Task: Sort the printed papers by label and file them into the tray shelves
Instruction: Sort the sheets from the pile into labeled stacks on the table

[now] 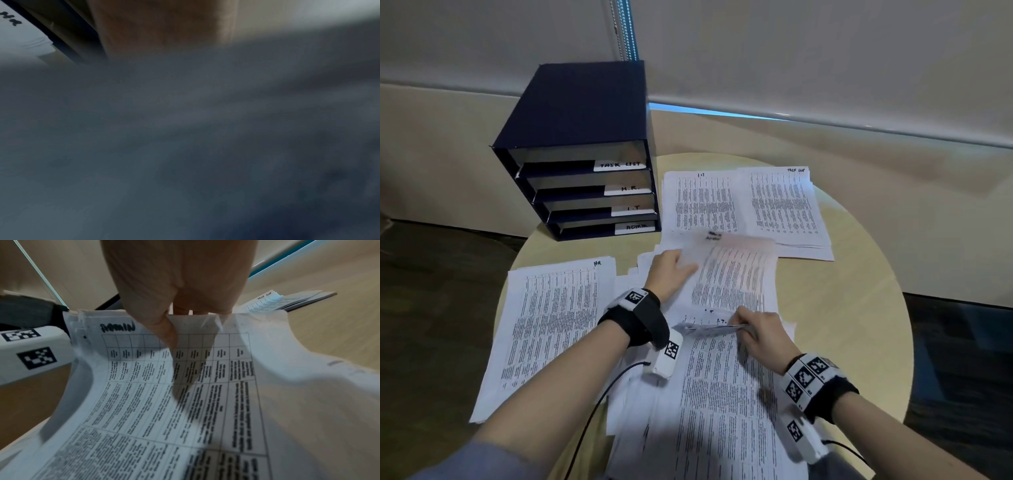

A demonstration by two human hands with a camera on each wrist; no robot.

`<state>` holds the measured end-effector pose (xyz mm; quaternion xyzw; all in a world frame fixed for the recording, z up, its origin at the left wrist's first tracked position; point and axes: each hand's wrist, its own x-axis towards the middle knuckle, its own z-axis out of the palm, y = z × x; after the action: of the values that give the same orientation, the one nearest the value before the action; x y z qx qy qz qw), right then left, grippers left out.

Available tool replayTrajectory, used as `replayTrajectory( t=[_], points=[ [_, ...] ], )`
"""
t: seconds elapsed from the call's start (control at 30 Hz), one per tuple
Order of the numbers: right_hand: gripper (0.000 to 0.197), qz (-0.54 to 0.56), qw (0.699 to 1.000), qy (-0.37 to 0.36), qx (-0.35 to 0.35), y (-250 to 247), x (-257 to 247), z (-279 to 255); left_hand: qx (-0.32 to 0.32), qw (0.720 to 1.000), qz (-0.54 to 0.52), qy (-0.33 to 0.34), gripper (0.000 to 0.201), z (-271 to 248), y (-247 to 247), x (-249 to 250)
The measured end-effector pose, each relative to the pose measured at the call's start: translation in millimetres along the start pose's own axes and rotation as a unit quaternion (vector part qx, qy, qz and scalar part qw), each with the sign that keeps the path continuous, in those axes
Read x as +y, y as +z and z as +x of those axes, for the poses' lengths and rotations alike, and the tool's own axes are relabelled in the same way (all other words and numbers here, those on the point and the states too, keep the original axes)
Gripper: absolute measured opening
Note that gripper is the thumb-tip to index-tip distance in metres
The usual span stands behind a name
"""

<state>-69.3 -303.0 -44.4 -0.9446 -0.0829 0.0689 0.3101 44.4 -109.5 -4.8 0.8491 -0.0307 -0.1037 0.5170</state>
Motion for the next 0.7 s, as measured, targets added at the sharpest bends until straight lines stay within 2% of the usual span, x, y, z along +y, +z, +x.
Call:
replayTrajectory(
  t=[0.03,0.17,0.23,0.3,0.37,0.43,0.5,0.57,0.63,0.7],
  points=[
    [0.016,-0.008,1.000,0.003,0.004,-2.3,0.4,-2.1,0.034,0.999,-0.024,0.013,0.011,-2.7,-3.9,8.9],
    [0.027,0.031,0.999,0.022,0.017,-24.2,-0.3,-10.7,0.181,0.973,-0.084,0.118,0.031,-9.3,-43.7,57.1],
    [0.029,0.077,0.996,0.024,0.026,-42.5,-1.3,-14.3,0.250,0.945,-0.148,0.148,0.018,-11.7,-69.8,74.9],
    [0.019,0.160,0.986,0.032,0.028,-64.6,-8.8,-18.5,0.302,0.919,-0.193,0.164,0.006,-16.5,-94.3,83.8],
    [0.015,0.221,0.974,0.033,0.033,-85.0,-18.7,-21.4,0.319,0.914,-0.204,0.149,0.003,-17.9,-112.2,80.2],
    [0.012,0.254,0.966,0.020,0.038,-103.3,-25.1,-22.5,0.273,0.930,-0.220,0.108,0.007,-19.8,-119.7,65.4],
    [0.015,0.287,0.957,0.014,0.028,-116.0,-27.8,-22.2,0.208,0.963,-0.164,0.053,0.026,-26.9,-113.3,44.8],
    [0.015,0.293,0.956,0.017,0.011,-124.2,-29.0,-20.9,0.131,0.982,-0.133,-0.001,0.028,-42.2,-91.9,23.5],
    [0.017,0.283,0.959,0.030,-0.008,-128.2,-32.7,-17.8,0.068,0.983,-0.159,-0.065,0.022,-62.3,-59.1,-1.9],
    [0.016,0.268,0.961,0.054,-0.037,-125.7,-34.9,-12.6,0.021,0.971,-0.190,-0.145,0.025,-74.1,-32.1,-32.3]
  ],
)
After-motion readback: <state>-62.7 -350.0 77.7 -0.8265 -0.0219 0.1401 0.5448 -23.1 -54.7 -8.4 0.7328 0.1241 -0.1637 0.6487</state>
